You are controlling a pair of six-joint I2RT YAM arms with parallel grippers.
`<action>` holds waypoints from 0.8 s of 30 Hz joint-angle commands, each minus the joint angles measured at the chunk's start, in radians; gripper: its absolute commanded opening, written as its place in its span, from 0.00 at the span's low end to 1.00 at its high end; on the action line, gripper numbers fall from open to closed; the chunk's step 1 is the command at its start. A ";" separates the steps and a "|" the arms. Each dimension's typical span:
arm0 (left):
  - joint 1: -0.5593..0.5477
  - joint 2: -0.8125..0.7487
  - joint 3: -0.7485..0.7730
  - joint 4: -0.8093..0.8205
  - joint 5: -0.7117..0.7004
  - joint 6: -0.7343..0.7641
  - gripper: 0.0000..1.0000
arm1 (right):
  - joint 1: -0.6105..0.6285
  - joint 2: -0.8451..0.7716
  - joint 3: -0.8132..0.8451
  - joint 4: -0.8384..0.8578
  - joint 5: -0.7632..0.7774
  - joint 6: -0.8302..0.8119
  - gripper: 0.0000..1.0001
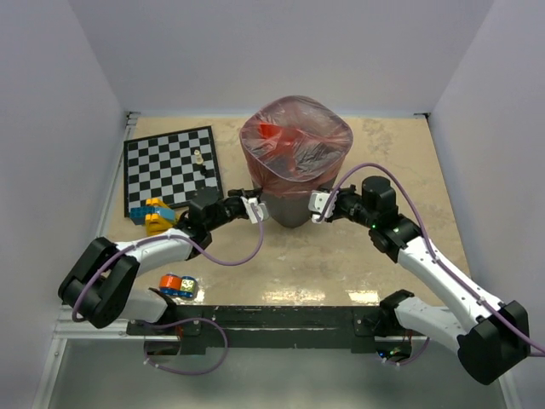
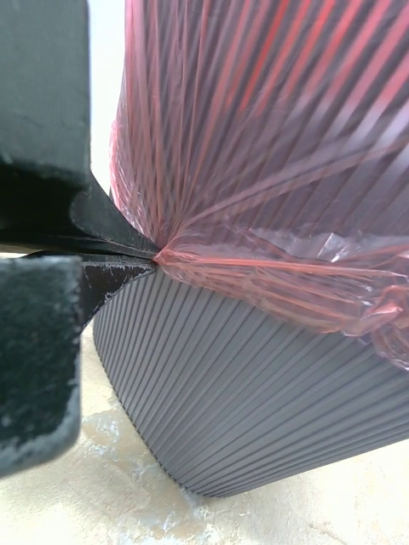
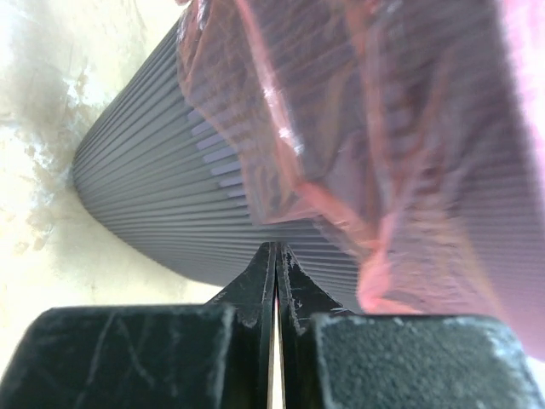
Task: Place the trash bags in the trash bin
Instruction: Place the trash bag in the trash bin.
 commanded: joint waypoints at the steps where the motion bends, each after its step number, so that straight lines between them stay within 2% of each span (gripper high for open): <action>1: -0.008 0.013 0.021 0.078 0.029 0.024 0.00 | 0.006 -0.017 -0.048 0.031 0.055 0.026 0.00; 7: -0.009 0.065 0.006 -0.027 0.037 0.105 0.00 | 0.006 -0.052 -0.060 -0.047 0.029 0.116 0.00; 12: -0.008 0.116 0.005 -0.056 0.032 0.107 0.00 | 0.006 -0.066 -0.010 -0.124 -0.029 0.259 0.00; 15: -0.009 0.137 0.011 -0.068 0.018 0.107 0.00 | 0.003 -0.074 0.007 -0.127 -0.014 0.383 0.00; 19: -0.011 0.162 0.032 -0.180 0.024 0.133 0.00 | -0.014 -0.097 0.022 -0.134 -0.003 0.507 0.00; 24: -0.011 0.131 0.018 -0.246 0.024 0.148 0.00 | -0.041 -0.100 0.090 -0.162 -0.015 0.621 0.00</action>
